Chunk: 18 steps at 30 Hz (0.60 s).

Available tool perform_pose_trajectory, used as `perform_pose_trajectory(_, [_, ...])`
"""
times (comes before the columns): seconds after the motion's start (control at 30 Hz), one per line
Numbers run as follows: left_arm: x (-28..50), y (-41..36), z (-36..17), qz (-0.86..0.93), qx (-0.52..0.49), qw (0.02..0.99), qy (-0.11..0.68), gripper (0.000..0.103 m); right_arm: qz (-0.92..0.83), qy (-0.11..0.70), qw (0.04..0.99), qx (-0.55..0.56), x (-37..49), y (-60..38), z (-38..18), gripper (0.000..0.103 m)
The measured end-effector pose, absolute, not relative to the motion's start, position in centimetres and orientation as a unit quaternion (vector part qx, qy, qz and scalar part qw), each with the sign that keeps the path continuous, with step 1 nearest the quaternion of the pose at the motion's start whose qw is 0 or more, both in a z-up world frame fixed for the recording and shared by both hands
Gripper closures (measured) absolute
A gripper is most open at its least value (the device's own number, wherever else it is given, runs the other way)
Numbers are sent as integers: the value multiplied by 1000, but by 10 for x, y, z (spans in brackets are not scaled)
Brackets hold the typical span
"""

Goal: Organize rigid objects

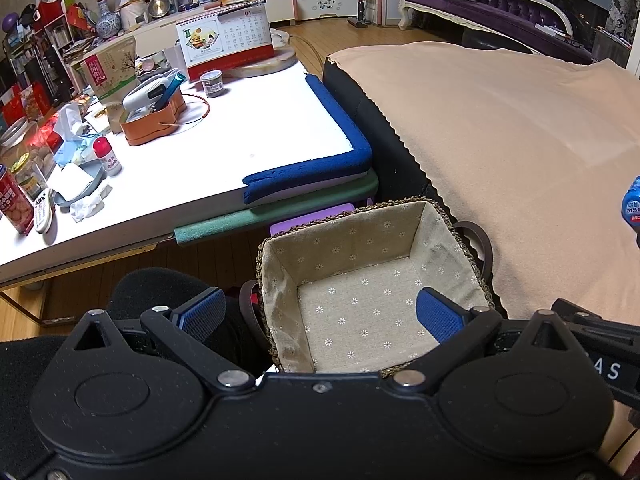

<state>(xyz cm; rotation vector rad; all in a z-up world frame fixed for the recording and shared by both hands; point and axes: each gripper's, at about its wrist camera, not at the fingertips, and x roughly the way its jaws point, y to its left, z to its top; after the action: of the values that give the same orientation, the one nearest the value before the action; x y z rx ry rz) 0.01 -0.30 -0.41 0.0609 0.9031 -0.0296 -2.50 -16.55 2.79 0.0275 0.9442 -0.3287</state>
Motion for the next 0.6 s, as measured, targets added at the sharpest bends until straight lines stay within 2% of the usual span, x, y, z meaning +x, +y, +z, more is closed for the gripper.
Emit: perform_pose_trajectory(0.6, [-9, -1, 3, -47, 14, 910, 412, 5, -160, 438, 884, 17, -44, -180, 33, 2])
